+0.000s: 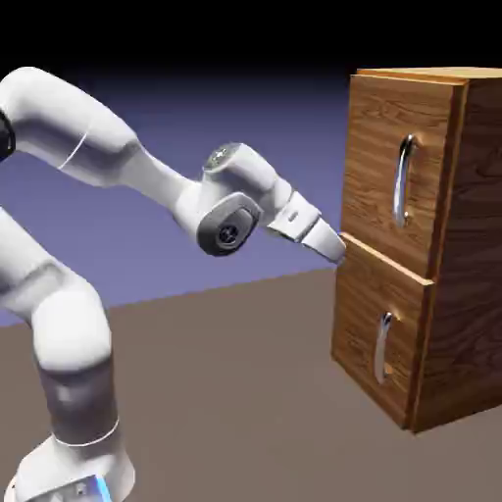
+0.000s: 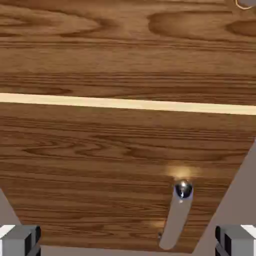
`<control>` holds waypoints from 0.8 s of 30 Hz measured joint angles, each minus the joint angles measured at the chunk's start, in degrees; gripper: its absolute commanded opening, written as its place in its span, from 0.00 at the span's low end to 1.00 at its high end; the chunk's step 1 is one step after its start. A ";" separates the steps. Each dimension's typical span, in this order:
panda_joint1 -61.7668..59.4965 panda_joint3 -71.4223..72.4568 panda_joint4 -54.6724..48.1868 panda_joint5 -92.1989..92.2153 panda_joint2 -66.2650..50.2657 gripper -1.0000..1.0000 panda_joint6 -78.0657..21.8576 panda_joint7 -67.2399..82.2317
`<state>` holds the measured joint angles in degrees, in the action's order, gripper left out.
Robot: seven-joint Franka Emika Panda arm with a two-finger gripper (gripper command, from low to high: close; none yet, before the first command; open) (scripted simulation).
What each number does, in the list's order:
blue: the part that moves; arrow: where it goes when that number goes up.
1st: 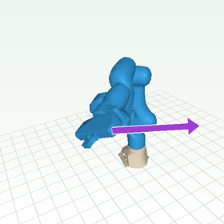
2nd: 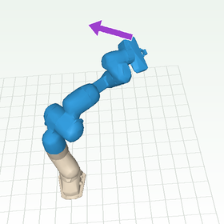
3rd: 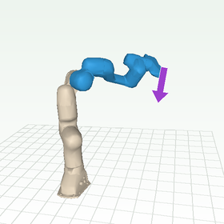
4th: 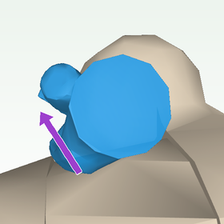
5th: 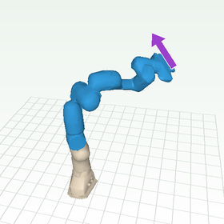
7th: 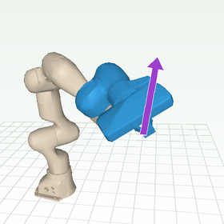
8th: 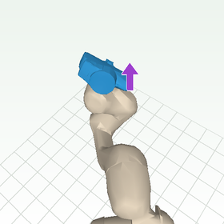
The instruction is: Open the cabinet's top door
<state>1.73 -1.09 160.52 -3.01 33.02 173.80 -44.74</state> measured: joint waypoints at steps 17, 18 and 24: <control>14.66 -15.33 -6.82 -42.36 5.02 0.50 -2.94 -32.15; 15.52 -16.23 -7.22 -44.85 5.32 0.50 -3.12 -34.04; 20.69 -21.64 -9.62 -59.80 7.09 0.50 -4.15 -45.38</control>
<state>22.42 -22.73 150.90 -62.81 40.11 169.65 -90.12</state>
